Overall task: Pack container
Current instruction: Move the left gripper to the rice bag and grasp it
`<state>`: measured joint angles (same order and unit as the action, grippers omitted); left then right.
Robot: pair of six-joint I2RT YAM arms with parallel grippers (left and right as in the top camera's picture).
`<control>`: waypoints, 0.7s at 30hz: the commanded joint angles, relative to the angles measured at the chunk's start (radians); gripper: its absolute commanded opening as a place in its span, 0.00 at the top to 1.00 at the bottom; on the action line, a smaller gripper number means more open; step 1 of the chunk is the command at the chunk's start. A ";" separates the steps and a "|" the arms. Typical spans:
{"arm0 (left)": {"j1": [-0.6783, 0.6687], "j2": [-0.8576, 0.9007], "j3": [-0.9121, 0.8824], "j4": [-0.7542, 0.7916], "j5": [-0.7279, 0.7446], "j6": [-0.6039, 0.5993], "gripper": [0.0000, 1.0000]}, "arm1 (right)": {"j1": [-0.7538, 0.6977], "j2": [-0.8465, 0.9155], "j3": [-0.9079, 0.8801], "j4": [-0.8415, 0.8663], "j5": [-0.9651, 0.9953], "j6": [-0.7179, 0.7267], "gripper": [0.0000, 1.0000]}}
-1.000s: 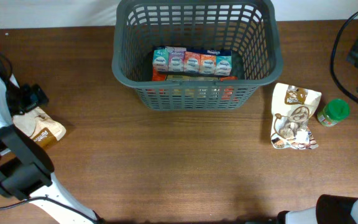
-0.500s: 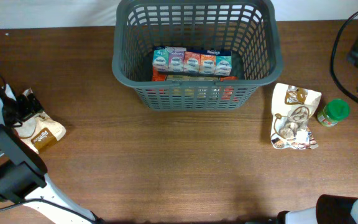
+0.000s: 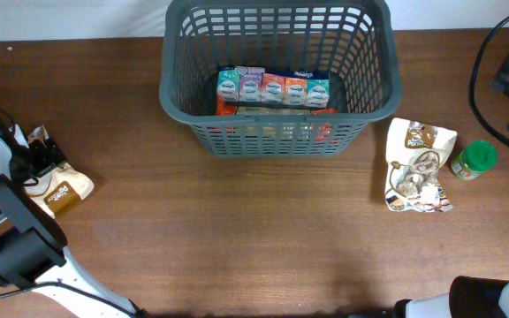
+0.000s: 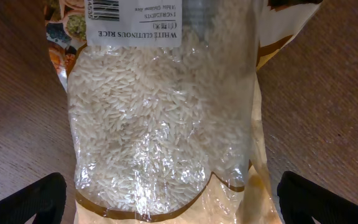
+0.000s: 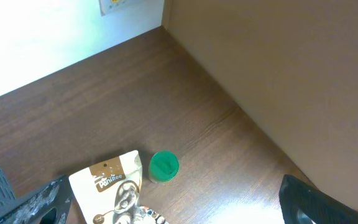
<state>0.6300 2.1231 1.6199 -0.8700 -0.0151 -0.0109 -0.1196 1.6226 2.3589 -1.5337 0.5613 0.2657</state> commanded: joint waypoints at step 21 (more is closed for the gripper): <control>0.035 0.074 0.044 -0.081 0.109 0.019 0.98 | 0.006 0.000 0.001 0.002 0.026 0.013 0.01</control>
<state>0.6628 2.1677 1.6337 -0.9077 0.0330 0.0010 -0.1196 1.6226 2.3589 -1.5337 0.5613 0.2657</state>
